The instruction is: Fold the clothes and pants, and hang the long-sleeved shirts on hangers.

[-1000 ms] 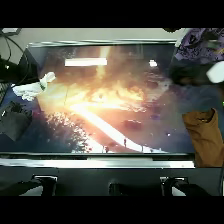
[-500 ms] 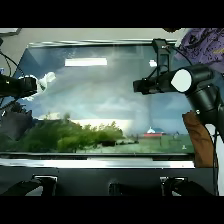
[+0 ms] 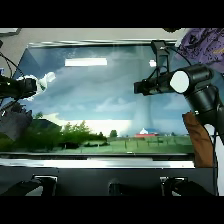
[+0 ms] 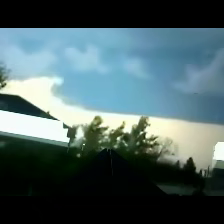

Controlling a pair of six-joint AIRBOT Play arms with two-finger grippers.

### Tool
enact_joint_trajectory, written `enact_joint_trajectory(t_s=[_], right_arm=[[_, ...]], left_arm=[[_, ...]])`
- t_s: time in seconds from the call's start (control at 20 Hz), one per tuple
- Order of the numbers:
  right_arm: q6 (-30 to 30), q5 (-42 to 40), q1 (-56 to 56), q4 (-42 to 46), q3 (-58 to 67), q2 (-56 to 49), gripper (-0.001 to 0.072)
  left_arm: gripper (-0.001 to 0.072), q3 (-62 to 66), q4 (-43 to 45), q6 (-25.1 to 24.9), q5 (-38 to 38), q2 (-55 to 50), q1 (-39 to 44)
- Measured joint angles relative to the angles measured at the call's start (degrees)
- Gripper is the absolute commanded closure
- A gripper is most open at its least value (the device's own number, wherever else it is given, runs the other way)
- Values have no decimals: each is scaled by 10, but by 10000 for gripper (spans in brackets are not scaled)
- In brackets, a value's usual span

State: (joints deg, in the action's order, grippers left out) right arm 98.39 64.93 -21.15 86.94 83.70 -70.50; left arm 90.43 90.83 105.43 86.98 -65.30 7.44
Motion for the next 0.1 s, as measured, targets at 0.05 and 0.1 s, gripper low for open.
enact_joint_trajectory(t_s=[0.05, 0.1], right_arm=[[0, 0, 0, 0, 0, 0, 682], [0, 0, 0, 1, 0, 0, 682]], left_arm=[[690, 0, 0, 0, 0, 0, 0], [690, 0, 0, 0, 0, 0, 0]])
